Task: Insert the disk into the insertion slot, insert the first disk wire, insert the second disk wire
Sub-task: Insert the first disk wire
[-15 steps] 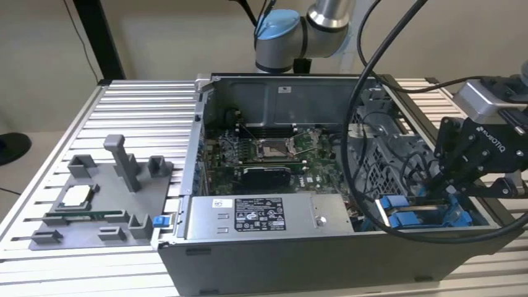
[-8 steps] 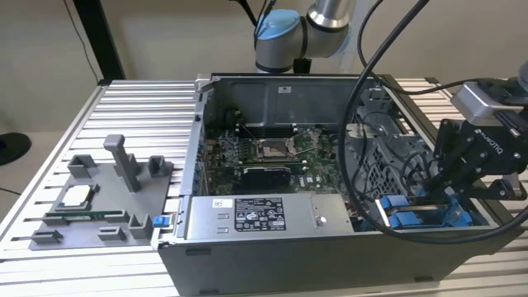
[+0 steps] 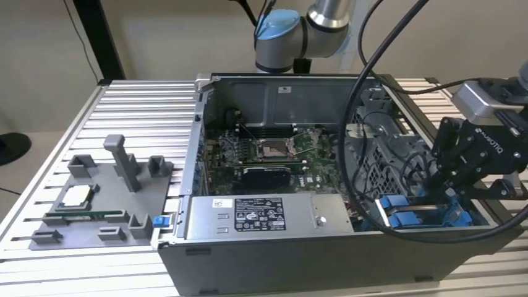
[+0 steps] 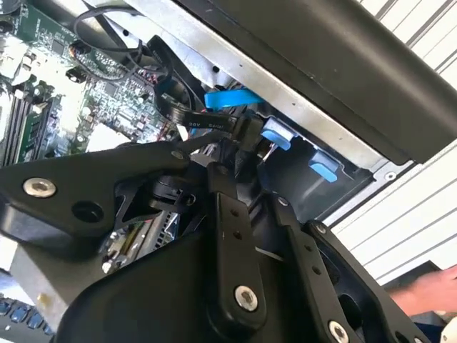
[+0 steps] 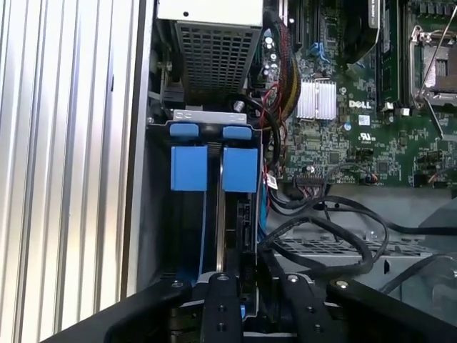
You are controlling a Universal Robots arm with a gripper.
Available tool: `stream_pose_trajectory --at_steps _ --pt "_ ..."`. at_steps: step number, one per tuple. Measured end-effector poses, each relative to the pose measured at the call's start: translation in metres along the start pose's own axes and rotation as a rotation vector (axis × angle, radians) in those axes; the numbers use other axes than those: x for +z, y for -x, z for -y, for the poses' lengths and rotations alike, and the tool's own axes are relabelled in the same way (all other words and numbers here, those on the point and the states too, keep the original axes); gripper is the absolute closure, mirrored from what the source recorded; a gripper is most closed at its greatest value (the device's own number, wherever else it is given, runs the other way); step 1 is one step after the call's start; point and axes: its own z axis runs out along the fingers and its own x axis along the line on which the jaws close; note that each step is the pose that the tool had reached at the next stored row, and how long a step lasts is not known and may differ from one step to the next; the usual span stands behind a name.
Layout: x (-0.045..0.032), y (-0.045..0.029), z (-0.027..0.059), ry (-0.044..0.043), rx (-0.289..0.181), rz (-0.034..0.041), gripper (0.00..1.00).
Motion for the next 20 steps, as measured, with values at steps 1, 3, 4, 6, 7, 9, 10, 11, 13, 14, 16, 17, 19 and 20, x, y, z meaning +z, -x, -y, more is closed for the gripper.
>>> stream_pose_trajectory --at_steps 1,3,4,6,7,9,10,11,13,14,16,17,19,20 --pt "-0.0024 0.0002 -0.0004 0.0005 0.0 0.0006 0.0" --pt "-0.0074 0.0006 -0.0012 0.0015 0.001 0.0022 0.0" --pt "-0.0101 0.0008 -0.0017 0.002 0.001 0.0028 0.0" --pt "-0.0154 0.0013 -0.0025 0.0029 0.001 0.0033 0.0" --pt "-0.0178 0.0015 -0.0029 0.0035 0.001 0.0039 0.0" --pt "-0.0215 0.0018 -0.0035 0.0039 0.001 0.0044 0.0" --pt "-0.0225 0.0019 -0.0037 0.004 0.001 0.0048 0.0" --pt "-0.0226 0.0019 -0.0037 0.004 0.001 0.005 0.0" --pt "-0.0226 0.0019 -0.0038 0.004 0.001 0.0053 0.0" --pt "-0.0226 0.0019 -0.0038 0.004 0.001 0.0052 0.0" --pt "-0.0227 0.0019 -0.0039 0.004 0.001 0.0055 0.0" --pt "-0.0229 0.0019 -0.0037 0.0039 0.001 0.0061 0.0" --pt "-0.0231 0.002 -0.0026 0.004 -0.001 0.0094 0.0" --pt "-0.0233 0.002 -0.0022 0.0036 -0.002 0.0116 0.0"
